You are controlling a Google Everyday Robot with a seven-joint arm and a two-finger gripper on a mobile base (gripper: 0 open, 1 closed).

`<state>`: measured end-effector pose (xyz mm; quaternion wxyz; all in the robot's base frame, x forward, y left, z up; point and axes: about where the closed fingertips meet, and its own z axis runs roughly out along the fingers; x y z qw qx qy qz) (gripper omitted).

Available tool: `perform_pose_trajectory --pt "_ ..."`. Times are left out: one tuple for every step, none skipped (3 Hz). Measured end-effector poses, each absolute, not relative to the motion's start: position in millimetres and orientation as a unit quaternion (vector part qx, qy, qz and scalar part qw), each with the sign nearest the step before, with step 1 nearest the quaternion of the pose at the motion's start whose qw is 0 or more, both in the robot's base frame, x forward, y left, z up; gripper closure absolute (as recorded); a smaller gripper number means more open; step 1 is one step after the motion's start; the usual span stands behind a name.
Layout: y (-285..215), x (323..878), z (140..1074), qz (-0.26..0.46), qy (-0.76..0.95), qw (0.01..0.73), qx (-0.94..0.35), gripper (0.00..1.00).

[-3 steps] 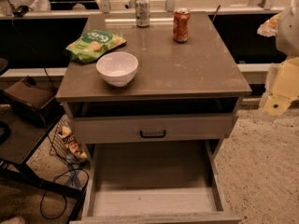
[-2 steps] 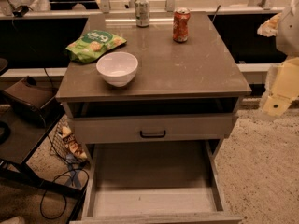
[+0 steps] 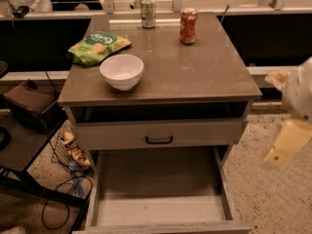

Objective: Close middle drawer

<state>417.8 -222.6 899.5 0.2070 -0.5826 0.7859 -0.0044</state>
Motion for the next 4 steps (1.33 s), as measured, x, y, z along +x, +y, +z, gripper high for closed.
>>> perform_pose_trajectory --pt "-233.8 386.9 845.9 -0.013 0.768 0.224 -0.600 0.00" --pt "-239.4 354.6 797.2 -0.041 0.746 0.230 -0.624 0.00" --pt "-245.1 311.8 726.2 -0.036 0.745 0.210 -0.632 0.18" --pt "-249.5 270.0 666.5 -0.027 0.748 0.178 -0.639 0.41"
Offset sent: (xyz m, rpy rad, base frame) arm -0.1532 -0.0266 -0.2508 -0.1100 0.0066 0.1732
